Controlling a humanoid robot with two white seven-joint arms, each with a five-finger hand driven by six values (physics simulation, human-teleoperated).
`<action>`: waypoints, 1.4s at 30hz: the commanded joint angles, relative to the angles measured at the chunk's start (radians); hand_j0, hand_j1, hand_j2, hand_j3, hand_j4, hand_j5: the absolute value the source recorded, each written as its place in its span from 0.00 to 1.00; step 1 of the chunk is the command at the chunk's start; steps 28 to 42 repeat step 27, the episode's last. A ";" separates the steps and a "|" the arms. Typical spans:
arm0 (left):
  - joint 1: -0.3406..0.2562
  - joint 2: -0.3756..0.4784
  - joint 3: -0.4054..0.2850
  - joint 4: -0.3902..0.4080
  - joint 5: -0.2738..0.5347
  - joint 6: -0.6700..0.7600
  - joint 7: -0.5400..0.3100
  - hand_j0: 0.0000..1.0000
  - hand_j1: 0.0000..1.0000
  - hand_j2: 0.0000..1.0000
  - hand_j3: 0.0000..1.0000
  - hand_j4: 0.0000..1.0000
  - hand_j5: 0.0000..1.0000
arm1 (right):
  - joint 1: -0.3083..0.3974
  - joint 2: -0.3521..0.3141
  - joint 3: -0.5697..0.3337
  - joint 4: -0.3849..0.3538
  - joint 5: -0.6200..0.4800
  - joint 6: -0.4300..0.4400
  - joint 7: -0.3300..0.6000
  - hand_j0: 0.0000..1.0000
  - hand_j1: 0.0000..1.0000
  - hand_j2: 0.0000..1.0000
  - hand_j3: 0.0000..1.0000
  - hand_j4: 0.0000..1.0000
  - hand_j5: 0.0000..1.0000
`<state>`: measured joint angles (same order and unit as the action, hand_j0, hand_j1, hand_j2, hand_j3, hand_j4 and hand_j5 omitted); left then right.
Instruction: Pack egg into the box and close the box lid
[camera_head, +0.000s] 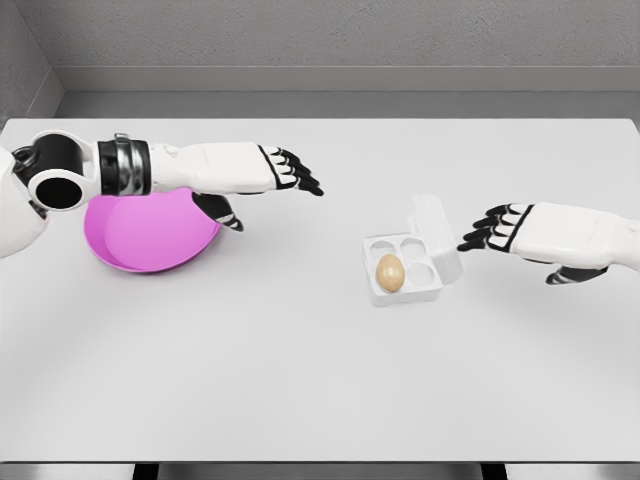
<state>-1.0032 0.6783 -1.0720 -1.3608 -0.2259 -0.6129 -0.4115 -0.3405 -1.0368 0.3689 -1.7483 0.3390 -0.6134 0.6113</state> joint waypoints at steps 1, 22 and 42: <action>0.000 0.003 0.001 0.002 0.007 0.002 0.000 1.00 1.00 1.00 1.00 1.00 1.00 | 0.000 0.000 -0.001 -0.008 -0.037 0.003 0.000 1.00 1.00 1.00 1.00 1.00 1.00; 0.023 0.032 0.001 0.045 0.008 0.002 0.003 1.00 1.00 1.00 1.00 1.00 1.00 | -0.005 0.046 -0.100 0.069 -0.138 0.003 0.000 1.00 1.00 1.00 1.00 1.00 1.00; 0.026 0.030 0.001 0.052 0.010 0.002 0.005 1.00 1.00 1.00 1.00 1.00 1.00 | -0.005 0.046 -0.100 0.069 -0.137 0.003 0.000 1.00 1.00 1.00 1.00 1.00 1.00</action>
